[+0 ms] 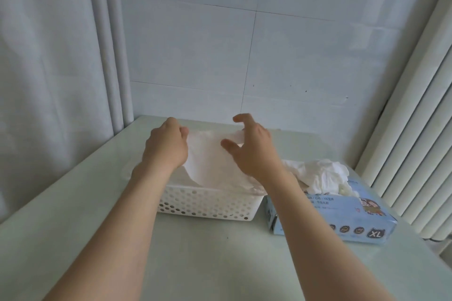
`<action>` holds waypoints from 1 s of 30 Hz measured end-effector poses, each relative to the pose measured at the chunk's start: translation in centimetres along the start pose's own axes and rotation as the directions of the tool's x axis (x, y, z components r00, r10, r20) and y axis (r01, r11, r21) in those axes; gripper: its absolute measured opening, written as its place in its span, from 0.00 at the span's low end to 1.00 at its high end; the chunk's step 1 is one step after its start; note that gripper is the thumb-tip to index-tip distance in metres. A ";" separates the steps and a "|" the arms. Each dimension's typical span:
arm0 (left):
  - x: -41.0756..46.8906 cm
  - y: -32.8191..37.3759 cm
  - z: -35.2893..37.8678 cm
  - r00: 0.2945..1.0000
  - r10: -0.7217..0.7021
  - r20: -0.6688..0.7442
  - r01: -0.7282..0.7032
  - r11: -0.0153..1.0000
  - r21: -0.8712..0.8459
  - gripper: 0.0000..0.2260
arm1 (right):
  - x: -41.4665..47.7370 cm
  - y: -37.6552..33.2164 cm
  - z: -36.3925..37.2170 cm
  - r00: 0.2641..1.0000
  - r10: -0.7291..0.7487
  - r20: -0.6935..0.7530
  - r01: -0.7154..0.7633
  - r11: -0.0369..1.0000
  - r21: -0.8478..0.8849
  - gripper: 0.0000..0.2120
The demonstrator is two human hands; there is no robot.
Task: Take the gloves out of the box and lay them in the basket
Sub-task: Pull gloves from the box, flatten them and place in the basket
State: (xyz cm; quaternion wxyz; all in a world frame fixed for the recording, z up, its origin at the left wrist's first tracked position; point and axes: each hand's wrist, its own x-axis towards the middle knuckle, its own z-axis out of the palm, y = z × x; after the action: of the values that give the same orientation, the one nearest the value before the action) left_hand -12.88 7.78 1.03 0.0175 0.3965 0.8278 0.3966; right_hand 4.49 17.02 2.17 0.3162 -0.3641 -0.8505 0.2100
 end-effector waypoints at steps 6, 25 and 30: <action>0.0 -1.5 0.1 0.999 -0.045 -0.028 0.052 0.954 0.294 0.07 | 0.0 0.5 0.4 0.994 -0.067 0.091 0.080 0.986 -0.147 0.20; -1.6 1.3 0.5 0.815 -0.019 0.579 -0.210 0.922 0.326 0.26 | -0.8 0.4 -1.5 0.896 0.042 0.443 0.116 0.940 -0.322 0.26; -1.4 1.5 0.6 0.721 0.034 0.692 -0.324 0.899 0.294 0.28 | -0.9 -0.2 -0.7 0.895 -0.054 0.443 0.245 0.888 -0.388 0.32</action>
State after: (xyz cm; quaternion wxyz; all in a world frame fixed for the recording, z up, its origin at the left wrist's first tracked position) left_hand -10.71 7.82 1.22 0.1948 0.5870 0.7841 0.0513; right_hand 5.34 16.29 2.47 0.0520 -0.3031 -0.9495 0.0629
